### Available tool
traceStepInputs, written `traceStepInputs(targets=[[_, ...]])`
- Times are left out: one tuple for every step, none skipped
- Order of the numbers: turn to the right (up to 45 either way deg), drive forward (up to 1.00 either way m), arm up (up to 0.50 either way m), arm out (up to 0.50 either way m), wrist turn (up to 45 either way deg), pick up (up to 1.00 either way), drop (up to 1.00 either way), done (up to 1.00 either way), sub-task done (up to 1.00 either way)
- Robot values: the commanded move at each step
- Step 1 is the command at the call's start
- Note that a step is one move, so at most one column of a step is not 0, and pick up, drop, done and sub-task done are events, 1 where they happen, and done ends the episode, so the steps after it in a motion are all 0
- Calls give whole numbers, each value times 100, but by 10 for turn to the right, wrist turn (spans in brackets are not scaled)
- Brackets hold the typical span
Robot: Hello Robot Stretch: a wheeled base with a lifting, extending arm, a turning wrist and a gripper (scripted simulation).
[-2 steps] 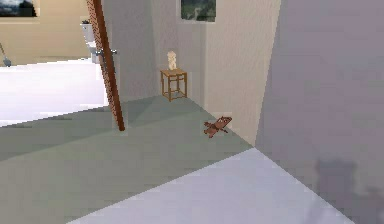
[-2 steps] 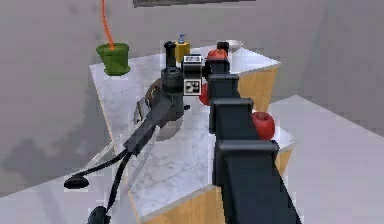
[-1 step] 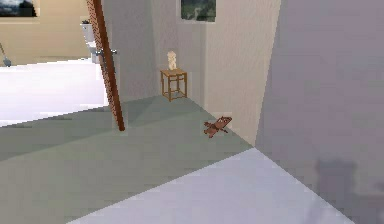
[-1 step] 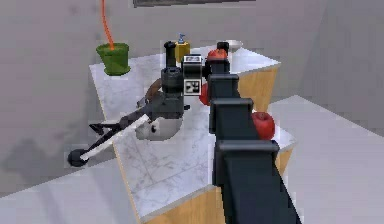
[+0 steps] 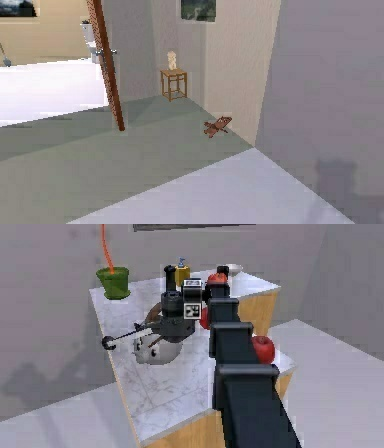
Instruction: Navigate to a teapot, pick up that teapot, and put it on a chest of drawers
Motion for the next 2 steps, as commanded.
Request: traceStepInputs(targets=[[0, 0, -4, 0, 0, 0, 0, 0, 0], [0, 0, 0, 0, 0, 100, 0, 0, 0]])
